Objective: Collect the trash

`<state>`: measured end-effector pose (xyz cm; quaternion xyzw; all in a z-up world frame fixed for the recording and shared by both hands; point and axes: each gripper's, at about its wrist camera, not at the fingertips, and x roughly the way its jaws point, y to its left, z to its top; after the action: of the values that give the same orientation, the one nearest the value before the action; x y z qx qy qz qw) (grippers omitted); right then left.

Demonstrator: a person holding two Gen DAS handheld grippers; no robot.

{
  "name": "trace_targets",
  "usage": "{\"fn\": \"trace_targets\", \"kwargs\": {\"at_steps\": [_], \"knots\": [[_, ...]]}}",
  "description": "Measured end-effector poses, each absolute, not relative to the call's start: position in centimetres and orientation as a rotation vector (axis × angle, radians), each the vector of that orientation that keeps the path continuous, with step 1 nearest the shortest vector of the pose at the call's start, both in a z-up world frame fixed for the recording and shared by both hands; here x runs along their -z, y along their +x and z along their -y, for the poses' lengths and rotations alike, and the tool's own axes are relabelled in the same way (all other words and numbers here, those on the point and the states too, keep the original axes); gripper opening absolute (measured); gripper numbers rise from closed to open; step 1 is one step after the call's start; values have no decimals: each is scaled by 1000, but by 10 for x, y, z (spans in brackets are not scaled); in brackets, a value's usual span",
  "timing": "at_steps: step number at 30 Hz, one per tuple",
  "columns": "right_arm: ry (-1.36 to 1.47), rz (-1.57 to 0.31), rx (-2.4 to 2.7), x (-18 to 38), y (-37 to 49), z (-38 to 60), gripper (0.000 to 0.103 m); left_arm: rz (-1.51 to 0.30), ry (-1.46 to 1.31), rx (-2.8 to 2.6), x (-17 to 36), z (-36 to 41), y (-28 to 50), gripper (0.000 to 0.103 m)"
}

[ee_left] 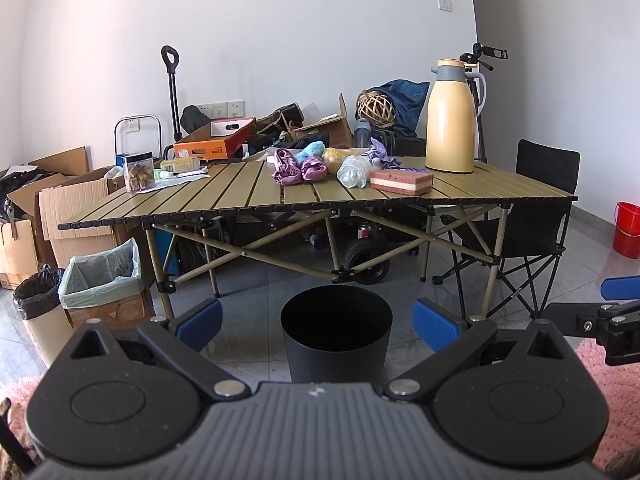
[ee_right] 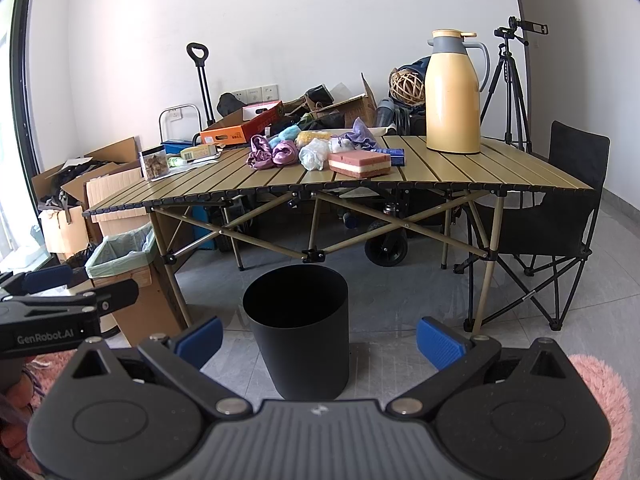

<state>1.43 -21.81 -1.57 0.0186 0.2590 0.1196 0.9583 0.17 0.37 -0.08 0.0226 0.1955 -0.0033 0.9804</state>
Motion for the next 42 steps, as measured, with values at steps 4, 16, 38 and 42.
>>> {"fn": "trace_targets", "kwargs": {"at_steps": [4, 16, 38, 42], "knots": [[38, -525, -242, 16, 14, 218, 103, -394, 45, 6, 1, -4, 2, 103], [38, -526, -242, 16, 15, 218, 103, -394, 46, 7, 0, -4, 1, 103], [38, -505, -259, 13, 55, 215, 103, -384, 61, -35, 0, -13, 34, 103], [47, -502, -262, 14, 76, 216, 103, -382, 66, -51, 0, -16, 51, 103]]}}
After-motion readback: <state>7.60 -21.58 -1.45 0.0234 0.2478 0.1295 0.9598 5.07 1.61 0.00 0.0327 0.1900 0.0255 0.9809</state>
